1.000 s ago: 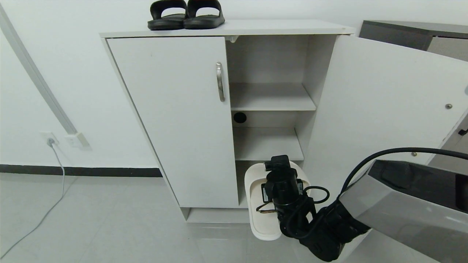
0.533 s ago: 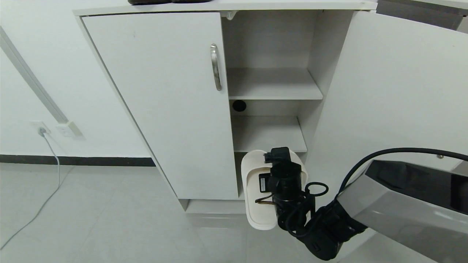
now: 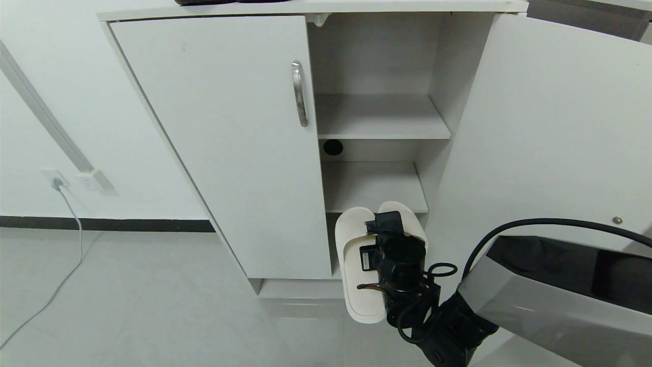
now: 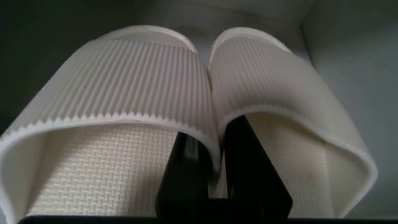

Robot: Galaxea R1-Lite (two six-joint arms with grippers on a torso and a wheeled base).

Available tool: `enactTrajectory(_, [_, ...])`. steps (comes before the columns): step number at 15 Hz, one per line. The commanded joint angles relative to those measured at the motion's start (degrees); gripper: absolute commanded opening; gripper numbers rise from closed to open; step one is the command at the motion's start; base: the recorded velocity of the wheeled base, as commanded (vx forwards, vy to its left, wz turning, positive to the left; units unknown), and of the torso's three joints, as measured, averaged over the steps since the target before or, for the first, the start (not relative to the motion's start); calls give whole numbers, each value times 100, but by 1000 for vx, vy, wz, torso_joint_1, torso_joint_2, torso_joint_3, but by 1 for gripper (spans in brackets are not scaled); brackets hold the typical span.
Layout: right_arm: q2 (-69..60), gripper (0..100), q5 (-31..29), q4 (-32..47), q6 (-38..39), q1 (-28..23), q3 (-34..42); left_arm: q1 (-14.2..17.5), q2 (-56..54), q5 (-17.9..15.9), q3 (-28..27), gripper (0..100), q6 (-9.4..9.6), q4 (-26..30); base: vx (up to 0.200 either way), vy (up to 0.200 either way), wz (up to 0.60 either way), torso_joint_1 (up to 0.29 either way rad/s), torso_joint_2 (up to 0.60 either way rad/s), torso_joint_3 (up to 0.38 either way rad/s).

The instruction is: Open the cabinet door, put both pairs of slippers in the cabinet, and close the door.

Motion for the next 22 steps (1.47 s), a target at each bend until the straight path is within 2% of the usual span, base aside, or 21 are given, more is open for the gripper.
enactTrajectory(1, [34, 0, 0, 1, -2, -9, -12, 1, 5, 4, 1, 0, -1, 2, 200, 0, 0, -7, 2, 7])
enactTrajectory(8, [157, 0, 9, 159, -81, -53, -258, 1, 14, 4, 1, 0, -10, -7, 200, 0, 0, 7, 2, -2])
enactTrajectory(9, [166, 0, 9, 221, -107, -79, -302, 1, 5, 4, 1, 0, -10, -7, 0, 0, 0, 0, 0, 0])
enactTrajectory(16, [860, 0, 97, 1267, -116, -493, -2174, 1, 5, 13, 1, 0, -19, -7, 0, 0, 0, 0, 0, 0])
enactTrajectory(22, [1071, 0, 738, 1697, -107, -818, -2798, 1, 5, 13, 1, 0, -19, -7, 0, 0, 0, 0, 0, 0])
